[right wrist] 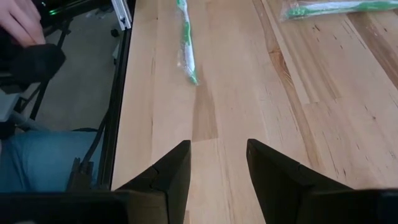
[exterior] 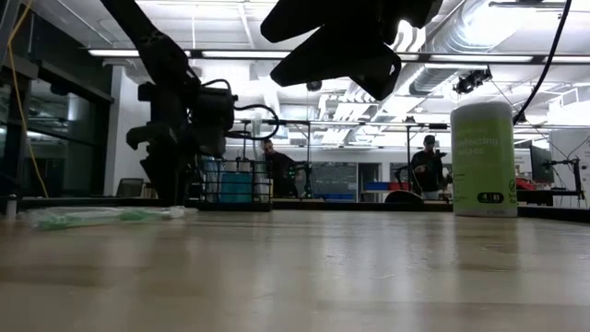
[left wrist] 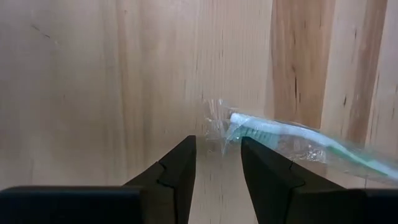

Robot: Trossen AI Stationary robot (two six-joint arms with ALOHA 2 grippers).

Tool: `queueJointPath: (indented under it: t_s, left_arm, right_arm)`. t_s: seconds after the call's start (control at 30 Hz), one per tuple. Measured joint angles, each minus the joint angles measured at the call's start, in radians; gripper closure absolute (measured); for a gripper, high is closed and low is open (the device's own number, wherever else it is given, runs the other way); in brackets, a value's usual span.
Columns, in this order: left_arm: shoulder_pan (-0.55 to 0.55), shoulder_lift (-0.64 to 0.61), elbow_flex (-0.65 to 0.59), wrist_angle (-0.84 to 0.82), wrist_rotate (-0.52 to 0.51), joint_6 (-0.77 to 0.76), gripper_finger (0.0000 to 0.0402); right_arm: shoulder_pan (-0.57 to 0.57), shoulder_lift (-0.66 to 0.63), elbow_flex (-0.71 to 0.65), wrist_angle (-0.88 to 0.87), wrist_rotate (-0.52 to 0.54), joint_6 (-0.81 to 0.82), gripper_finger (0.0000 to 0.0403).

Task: Pick & Place toothbrushing station
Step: Put the top green toothbrush into the wire organizer

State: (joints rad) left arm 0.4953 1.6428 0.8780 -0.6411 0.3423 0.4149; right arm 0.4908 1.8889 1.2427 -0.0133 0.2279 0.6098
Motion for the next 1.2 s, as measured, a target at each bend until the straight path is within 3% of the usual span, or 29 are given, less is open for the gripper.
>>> queueJointPath:
  t_s: [0.43, 0.77, 1.2]
  left_arm:
    - [-0.005, 0.002, 0.000, -0.001, 0.094, -0.021, 0.0279]
    - [-0.012, 0.003, 0.000, 0.000, 0.138, -0.055, 0.0331]
    - [-0.026, 0.074, 0.002, 0.015, 0.200, -0.105, 0.0335]
  right_arm:
    - [0.000, 0.000, 0.000, 0.000, 0.000, -0.002, 0.0255]
    - [0.000, 0.000, 0.000, 0.000, 0.000, -0.004, 0.0255]
    - [0.000, 0.000, 0.000, 0.002, 0.000, -0.001, 0.0255]
